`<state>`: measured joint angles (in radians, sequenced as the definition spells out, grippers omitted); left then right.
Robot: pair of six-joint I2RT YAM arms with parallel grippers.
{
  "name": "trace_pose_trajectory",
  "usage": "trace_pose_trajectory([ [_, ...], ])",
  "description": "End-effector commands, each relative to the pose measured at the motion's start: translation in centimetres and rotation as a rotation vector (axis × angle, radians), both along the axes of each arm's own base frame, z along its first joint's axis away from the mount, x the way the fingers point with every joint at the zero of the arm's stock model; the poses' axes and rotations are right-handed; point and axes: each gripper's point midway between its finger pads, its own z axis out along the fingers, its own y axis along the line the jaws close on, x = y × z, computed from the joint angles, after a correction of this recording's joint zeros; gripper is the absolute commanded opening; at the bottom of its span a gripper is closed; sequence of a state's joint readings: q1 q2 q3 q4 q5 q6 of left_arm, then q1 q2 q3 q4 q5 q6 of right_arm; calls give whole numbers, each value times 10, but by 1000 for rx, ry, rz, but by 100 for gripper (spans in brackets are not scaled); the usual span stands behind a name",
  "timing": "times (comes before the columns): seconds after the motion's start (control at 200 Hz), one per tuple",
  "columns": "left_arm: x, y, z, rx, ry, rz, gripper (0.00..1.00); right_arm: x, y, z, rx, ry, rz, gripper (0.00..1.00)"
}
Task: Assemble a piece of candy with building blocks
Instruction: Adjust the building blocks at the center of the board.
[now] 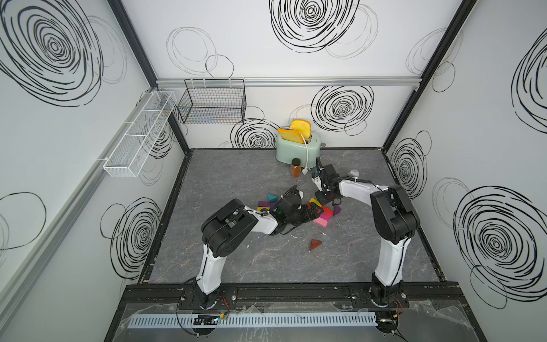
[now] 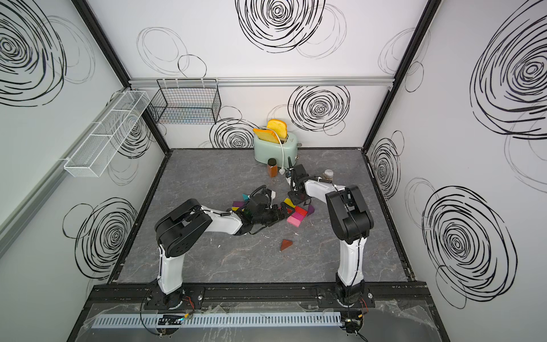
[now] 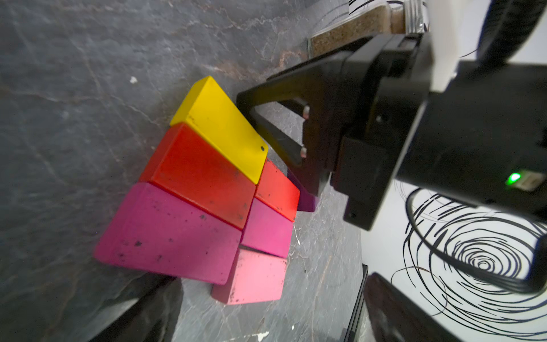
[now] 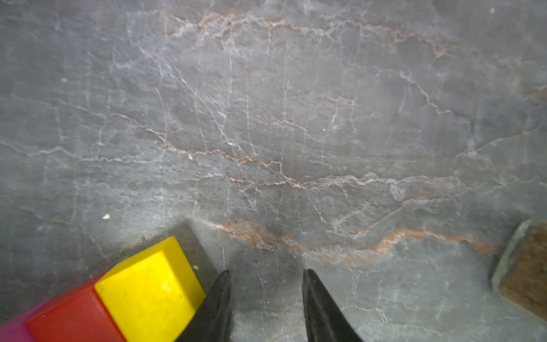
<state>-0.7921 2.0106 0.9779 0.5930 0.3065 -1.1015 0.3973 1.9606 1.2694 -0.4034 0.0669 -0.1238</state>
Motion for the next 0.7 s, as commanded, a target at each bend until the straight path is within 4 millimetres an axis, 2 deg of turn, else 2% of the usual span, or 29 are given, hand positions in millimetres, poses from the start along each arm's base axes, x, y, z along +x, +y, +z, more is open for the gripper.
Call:
trace_pose_trajectory([
  [0.0,-4,-2,0,-10,6,-4,100,-17,1,-3,3,48,22,42],
  [0.695,-14,-4,-3,-11,18,-17,100,-24,8,-2,22,50,48,42],
])
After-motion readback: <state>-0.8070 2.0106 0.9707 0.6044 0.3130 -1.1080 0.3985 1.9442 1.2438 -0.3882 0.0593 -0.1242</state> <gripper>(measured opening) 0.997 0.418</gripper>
